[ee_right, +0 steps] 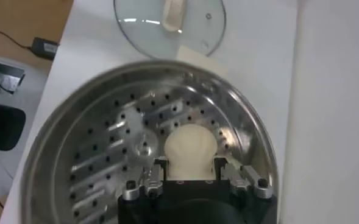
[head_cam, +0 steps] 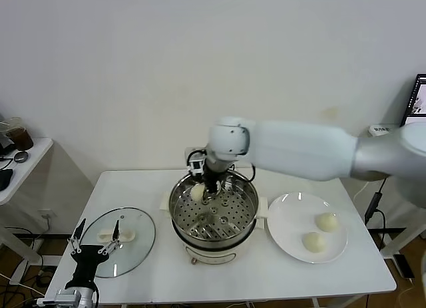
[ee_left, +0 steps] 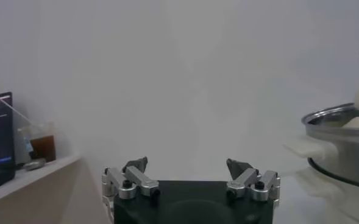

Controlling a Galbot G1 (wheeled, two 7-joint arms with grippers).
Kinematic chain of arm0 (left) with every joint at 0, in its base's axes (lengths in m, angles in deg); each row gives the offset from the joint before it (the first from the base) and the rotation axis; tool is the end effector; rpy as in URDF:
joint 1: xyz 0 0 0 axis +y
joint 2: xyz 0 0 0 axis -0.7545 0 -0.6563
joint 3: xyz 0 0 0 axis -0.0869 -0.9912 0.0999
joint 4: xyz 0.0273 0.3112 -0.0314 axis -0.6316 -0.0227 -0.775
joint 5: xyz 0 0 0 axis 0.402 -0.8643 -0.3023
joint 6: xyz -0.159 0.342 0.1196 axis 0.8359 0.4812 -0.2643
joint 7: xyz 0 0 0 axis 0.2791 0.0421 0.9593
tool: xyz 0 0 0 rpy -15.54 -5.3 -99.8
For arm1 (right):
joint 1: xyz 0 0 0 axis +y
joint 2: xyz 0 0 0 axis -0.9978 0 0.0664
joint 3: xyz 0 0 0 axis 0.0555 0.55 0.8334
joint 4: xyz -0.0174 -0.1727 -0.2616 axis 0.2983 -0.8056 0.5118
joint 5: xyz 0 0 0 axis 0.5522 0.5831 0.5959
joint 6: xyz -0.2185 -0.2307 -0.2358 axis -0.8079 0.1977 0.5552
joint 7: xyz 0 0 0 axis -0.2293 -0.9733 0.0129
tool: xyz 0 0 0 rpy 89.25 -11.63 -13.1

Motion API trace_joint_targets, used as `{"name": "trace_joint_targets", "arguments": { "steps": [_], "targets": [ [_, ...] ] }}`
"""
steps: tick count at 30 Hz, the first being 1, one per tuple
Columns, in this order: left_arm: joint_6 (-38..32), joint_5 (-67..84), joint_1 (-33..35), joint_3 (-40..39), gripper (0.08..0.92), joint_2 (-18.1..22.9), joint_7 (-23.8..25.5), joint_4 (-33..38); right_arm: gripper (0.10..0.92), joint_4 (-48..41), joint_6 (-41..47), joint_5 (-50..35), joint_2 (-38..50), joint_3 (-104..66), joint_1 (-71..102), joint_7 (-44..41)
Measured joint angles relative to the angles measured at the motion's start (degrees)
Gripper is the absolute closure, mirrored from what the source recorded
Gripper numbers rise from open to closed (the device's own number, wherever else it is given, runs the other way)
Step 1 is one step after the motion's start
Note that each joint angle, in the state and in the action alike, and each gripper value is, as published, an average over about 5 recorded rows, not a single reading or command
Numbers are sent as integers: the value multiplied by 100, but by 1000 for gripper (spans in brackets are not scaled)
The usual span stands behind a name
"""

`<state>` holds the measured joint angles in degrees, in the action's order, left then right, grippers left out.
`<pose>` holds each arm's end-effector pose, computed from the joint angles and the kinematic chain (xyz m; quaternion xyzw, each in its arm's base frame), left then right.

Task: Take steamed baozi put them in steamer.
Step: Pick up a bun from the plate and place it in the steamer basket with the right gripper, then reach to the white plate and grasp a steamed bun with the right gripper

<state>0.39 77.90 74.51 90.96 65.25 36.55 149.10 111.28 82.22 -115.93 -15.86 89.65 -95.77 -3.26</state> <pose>0.2236 0.1162 -0.3176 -0.0355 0.9929 0.1121 0.0185 0.4858 0.2417 -0.0836 0.5598 -0.5382 0.5428 0.3201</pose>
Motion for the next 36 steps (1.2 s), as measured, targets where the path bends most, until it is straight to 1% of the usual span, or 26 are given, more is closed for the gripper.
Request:
{"name": "trace_joint_targets", "arguments": {
  "steps": [9,12,15,22,26,31,36],
  "targets": [
    [-12,9,-11,39,177,7,-3,-1,557,-494,154,96,-503,1,387,92],
    [-18,18,-21,50,177,7,-3,-11,531,-608,182,133,-592,-7,485,124],
    [-22,20,-35,52,177,7,-5,-23,467,-705,203,170,-656,-36,574,144],
    [-19,19,-45,52,177,-1,-5,-19,267,-703,233,170,-622,-135,578,61],
    [-17,19,-76,48,177,-24,-4,-47,209,-495,230,144,-421,-148,383,-121],
    [-11,19,-130,15,177,-73,1,-79,203,-34,118,198,128,-87,-32,-533],
    [17,8,-184,-37,177,-124,11,-80,203,519,-225,443,987,-34,-451,-1138]
  ]
}}
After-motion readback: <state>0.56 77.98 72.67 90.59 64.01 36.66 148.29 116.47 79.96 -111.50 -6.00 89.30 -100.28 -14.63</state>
